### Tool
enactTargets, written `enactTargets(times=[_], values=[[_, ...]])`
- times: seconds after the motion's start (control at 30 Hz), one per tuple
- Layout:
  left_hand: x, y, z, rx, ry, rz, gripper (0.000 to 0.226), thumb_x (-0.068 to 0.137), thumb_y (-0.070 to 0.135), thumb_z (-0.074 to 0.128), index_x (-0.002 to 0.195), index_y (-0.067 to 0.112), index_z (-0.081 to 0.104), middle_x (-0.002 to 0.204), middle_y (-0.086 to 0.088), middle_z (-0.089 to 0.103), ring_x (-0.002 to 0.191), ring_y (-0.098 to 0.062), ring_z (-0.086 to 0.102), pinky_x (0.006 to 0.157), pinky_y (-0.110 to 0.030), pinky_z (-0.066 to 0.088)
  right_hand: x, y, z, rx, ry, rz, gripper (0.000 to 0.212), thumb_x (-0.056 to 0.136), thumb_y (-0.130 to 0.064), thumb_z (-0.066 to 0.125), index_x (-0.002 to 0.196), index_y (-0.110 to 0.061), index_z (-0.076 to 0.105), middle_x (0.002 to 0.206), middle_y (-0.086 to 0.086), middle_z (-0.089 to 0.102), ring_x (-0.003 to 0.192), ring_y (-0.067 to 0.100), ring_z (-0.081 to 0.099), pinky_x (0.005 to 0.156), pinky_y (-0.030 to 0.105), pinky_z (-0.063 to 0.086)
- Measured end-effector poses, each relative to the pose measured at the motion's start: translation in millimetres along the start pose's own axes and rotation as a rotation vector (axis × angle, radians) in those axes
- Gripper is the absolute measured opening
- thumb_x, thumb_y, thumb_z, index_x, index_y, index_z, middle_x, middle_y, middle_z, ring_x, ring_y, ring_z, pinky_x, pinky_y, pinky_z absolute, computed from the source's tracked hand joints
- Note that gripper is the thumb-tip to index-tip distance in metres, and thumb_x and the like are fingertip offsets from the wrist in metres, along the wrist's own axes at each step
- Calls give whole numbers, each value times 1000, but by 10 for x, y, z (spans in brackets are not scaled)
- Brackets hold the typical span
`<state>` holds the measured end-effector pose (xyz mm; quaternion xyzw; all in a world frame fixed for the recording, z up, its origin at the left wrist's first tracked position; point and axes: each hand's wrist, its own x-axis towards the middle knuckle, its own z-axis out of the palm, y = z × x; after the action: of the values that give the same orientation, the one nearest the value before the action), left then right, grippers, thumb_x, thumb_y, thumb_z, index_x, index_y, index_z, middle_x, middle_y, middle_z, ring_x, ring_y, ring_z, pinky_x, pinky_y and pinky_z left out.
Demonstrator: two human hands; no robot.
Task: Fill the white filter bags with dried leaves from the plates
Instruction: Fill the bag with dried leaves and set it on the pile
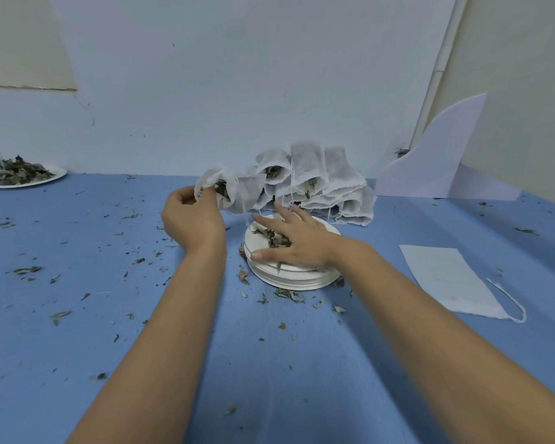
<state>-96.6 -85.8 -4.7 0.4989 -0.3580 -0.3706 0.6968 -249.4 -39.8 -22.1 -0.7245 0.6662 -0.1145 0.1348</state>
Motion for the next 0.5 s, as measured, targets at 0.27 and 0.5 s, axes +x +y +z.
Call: enactTargets(times=[0.27,0.5], values=[[-24,-4,-2,-26,-13,-32,9,84,17,68,84,16,59,72,7,57,66,-10,55,76,-31,55,79,91,45,328,235,-43,22,84,-30,72,102,-17,73,84,-17,61,75,-3,55,66,13,40],[-47,-16,2,-21,-40,-37,10,85,18,68,88,14,59,74,7,58,70,-11,57,73,-27,53,152,25,-88,117,304,-11,39,89,-44,62,123,-24,64,133,-1,55,122,17,50,93,32,41]])
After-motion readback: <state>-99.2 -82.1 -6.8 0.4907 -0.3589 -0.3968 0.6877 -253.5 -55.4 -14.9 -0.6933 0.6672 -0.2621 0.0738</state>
